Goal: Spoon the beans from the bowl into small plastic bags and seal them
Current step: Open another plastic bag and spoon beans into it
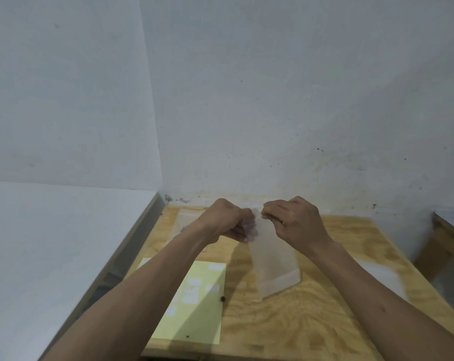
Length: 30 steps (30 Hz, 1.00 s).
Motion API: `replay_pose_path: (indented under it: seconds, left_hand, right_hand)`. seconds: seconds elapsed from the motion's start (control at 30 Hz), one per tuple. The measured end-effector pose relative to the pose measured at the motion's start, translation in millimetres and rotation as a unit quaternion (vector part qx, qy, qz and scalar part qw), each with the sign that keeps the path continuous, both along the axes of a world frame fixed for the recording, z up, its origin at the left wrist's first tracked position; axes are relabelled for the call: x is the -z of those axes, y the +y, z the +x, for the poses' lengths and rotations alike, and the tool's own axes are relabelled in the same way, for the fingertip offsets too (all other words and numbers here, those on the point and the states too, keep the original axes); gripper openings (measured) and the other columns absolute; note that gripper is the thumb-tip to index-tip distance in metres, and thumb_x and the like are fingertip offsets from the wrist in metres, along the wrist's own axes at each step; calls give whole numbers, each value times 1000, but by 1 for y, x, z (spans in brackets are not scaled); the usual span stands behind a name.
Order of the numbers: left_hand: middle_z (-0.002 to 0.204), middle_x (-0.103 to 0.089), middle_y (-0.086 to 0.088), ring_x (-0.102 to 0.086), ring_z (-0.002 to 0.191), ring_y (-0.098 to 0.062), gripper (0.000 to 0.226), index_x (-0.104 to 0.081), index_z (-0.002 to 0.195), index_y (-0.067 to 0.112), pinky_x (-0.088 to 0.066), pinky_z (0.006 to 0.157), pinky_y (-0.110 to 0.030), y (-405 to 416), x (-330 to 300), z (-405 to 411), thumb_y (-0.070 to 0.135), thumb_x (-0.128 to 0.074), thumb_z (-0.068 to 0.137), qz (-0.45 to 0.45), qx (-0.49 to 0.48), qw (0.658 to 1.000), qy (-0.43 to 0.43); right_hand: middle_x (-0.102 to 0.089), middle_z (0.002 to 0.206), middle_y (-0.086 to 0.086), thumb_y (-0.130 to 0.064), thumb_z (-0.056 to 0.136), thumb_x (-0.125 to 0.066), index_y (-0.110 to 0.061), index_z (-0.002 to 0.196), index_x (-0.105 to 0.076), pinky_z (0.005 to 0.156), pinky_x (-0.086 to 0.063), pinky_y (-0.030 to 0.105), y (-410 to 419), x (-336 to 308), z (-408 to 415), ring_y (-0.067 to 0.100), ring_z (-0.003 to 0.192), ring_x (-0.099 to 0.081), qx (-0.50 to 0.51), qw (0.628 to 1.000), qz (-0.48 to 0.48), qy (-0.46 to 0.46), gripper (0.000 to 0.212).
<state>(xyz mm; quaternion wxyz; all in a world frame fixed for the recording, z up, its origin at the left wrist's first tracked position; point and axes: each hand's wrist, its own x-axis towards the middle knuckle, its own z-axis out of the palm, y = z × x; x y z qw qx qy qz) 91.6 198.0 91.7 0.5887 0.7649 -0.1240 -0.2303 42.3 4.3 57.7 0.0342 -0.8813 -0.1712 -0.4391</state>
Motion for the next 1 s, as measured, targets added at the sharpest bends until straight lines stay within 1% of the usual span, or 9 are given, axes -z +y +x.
replay_pose_path:
  seconds: [0.13, 0.3, 0.43, 0.5, 0.6, 0.67, 0.8, 0.93, 1.0]
  left_hand:
    - [65, -57, -15, -61, 59, -29, 12, -62, 70, 0, -61, 64, -44, -9, 6, 7, 6, -64, 80, 21, -108, 993, -35]
    - [48, -25, 0, -27, 52, -21, 48, -25, 45, 18, -23, 51, -26, -19, 11, 5, 9, -63, 75, 78, -164, 972, -152]
    - [49, -23, -3, -20, 54, -20, 45, -28, 48, 11, -18, 51, -27, -20, 15, 8, 12, -61, 77, 84, -156, 958, -227]
    - [54, -38, -7, -31, 54, -18, 38, -45, 53, -2, -28, 54, -29, -17, 20, 12, 19, -62, 79, 82, -121, 962, -230]
    - [62, -58, 0, -50, 57, -19, 39, -67, 70, -1, -39, 58, -27, -14, 18, 7, 29, -61, 94, 44, -103, 970, -217]
    - [88, -74, 1, -67, 81, -16, 46, -74, 98, 6, -50, 70, -29, -15, 13, 0, 45, -50, 103, 5, -107, 975, -194]
    - [140, -51, 3, -47, 128, -15, 81, -39, 151, 17, -41, 99, -32, -12, 22, -19, 69, -55, 90, 118, -35, 952, -282]
    - [116, -48, 5, -46, 112, -20, 94, -41, 122, 21, -41, 98, -38, -18, 39, -21, 84, -67, 57, 254, 13, 865, -432]
    - [120, -46, 2, -45, 115, -21, 110, -37, 133, 17, -39, 102, -37, -19, 42, -12, 82, -71, 51, 267, 26, 850, -454]
  right_hand:
    - [-70, 99, -1, 0, 81, -74, -13, 78, -70, 72, -44, 32, 4, 3, 2, 24, 82, -64, -37, 999, -28, 5, 14]
    - [-63, 86, -4, 3, 80, -69, -13, 81, -63, 68, -37, 34, 10, 0, 4, 23, 78, -56, -56, 994, -63, 71, 17]
    - [-59, 81, -7, -7, 92, -57, -18, 90, -56, 78, -42, 35, 14, -13, 0, 18, 80, -48, -11, 981, -43, 189, 12]
    - [-62, 88, -10, -24, 100, -48, -23, 102, -54, 88, -40, 35, 9, -19, 0, 15, 90, -50, 12, 966, -27, 255, 6]
    - [-66, 88, -13, -55, 95, -53, -32, 100, -60, 90, -41, 33, 8, -27, 0, 14, 90, -55, 48, 940, -7, 337, 24]
    - [-67, 79, -11, -50, 92, -61, -30, 88, -66, 83, -46, 34, 12, -32, -3, 16, 81, -59, 77, 932, 17, 353, 22]
    - [-72, 76, -14, -26, 86, -66, -26, 78, -74, 70, -56, 34, 10, -39, -2, 14, 78, -67, 92, 908, 180, 366, 11]
    - [-77, 75, -9, -33, 86, -76, -20, 75, -75, 70, -56, 31, 5, -46, 0, 11, 75, -74, 44, 844, 322, 426, 17]
    - [-78, 78, -1, -33, 91, -71, -11, 78, -70, 70, -50, 33, 5, -48, 0, 19, 80, -77, 4, 798, 376, 472, 25]
